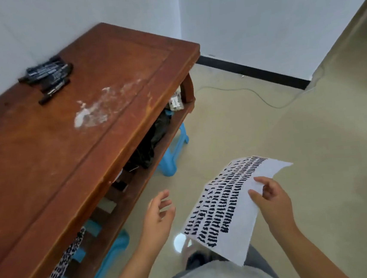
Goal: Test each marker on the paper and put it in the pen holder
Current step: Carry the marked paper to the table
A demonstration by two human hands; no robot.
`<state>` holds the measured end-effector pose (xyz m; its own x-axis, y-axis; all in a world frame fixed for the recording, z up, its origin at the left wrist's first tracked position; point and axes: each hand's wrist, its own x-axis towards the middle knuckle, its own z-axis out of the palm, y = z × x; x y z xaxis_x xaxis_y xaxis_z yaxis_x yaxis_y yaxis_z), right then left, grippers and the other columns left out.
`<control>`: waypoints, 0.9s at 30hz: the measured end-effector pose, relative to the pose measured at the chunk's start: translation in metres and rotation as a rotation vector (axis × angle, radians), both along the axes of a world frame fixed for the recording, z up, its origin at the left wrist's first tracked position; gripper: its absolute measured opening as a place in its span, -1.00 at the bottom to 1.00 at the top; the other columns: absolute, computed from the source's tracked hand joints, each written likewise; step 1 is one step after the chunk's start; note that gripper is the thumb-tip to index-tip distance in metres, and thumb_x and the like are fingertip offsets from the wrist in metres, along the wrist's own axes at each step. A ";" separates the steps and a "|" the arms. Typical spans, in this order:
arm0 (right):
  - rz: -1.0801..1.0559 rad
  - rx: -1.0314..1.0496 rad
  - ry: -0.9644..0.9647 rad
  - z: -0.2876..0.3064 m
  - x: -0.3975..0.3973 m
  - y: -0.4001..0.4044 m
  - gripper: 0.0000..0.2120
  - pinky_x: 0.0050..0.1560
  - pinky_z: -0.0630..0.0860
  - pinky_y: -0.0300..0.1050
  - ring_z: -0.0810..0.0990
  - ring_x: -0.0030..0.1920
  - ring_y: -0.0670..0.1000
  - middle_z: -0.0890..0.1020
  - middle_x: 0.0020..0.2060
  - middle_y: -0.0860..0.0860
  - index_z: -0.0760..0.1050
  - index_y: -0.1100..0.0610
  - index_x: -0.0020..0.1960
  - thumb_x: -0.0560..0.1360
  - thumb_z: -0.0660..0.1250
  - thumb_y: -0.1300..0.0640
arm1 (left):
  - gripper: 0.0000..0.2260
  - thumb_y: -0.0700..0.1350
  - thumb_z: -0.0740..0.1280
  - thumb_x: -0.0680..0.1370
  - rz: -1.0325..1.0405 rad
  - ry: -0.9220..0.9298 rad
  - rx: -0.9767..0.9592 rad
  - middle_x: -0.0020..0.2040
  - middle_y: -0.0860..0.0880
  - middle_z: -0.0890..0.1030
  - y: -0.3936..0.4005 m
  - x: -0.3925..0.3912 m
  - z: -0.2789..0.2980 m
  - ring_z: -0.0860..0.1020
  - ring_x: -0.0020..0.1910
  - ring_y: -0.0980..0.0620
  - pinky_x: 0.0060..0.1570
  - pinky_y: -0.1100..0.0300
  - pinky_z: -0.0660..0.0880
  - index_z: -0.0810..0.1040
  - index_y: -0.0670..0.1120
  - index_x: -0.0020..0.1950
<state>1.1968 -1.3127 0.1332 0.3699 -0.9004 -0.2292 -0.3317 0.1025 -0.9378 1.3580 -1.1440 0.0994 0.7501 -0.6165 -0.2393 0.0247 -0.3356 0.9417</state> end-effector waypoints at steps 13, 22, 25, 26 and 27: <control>0.221 -0.197 -0.122 0.032 0.203 -0.216 -0.79 -0.43 0.31 -0.50 0.39 -0.50 -0.25 0.42 -0.42 -0.07 0.50 0.21 -0.02 0.41 0.30 0.43 | -0.72 -0.27 0.21 0.54 0.189 -0.076 -0.011 0.07 0.20 0.37 -0.186 0.152 0.027 0.43 0.04 0.25 -0.11 0.44 0.43 0.32 0.03 0.17; 0.449 -0.041 -0.567 0.106 0.376 -0.241 -0.68 -0.35 0.44 -0.48 0.49 -0.43 -0.30 0.57 -0.51 -0.27 0.49 -0.01 -0.22 0.43 0.27 0.43 | -0.70 -0.23 0.23 0.53 0.522 -0.220 -0.064 0.11 0.23 0.40 -0.205 0.236 0.064 0.44 0.07 0.29 -0.09 0.53 0.40 0.35 0.14 0.13; 0.537 0.145 -0.630 0.103 0.424 -0.228 -0.62 -0.29 0.51 -0.42 0.57 -0.32 -0.27 0.63 -0.43 -0.24 0.59 -0.04 -0.31 0.42 0.26 0.42 | -0.70 -0.17 0.23 0.54 0.567 -0.256 -0.033 0.14 0.24 0.37 -0.197 0.264 0.078 0.40 0.12 0.25 0.11 0.29 0.33 0.31 0.23 0.11; 0.573 0.200 -0.637 0.099 0.437 -0.221 -0.61 -0.25 0.53 -0.40 0.59 -0.28 -0.25 0.65 -0.40 -0.22 0.60 -0.04 -0.32 0.43 0.25 0.42 | -0.71 -0.16 0.23 0.54 0.592 -0.269 -0.011 0.17 0.20 0.36 -0.193 0.273 0.079 0.37 0.15 0.21 0.14 0.24 0.31 0.31 0.21 0.12; 0.595 0.252 -0.631 0.094 0.450 -0.214 -0.63 -0.22 0.56 -0.37 0.61 -0.24 -0.21 0.66 -0.37 -0.19 0.59 -0.02 -0.29 0.43 0.24 0.42 | -0.72 -0.15 0.23 0.54 0.620 -0.278 0.008 0.19 0.16 0.36 -0.187 0.281 0.078 0.35 0.19 0.17 0.17 0.20 0.30 0.31 0.18 0.14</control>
<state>1.6465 -1.5264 0.2267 0.8823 -0.4705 0.0102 0.1735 0.3051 -0.9364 1.6392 -1.3314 0.1775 0.9986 -0.0513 0.0110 -0.0280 -0.3445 0.9384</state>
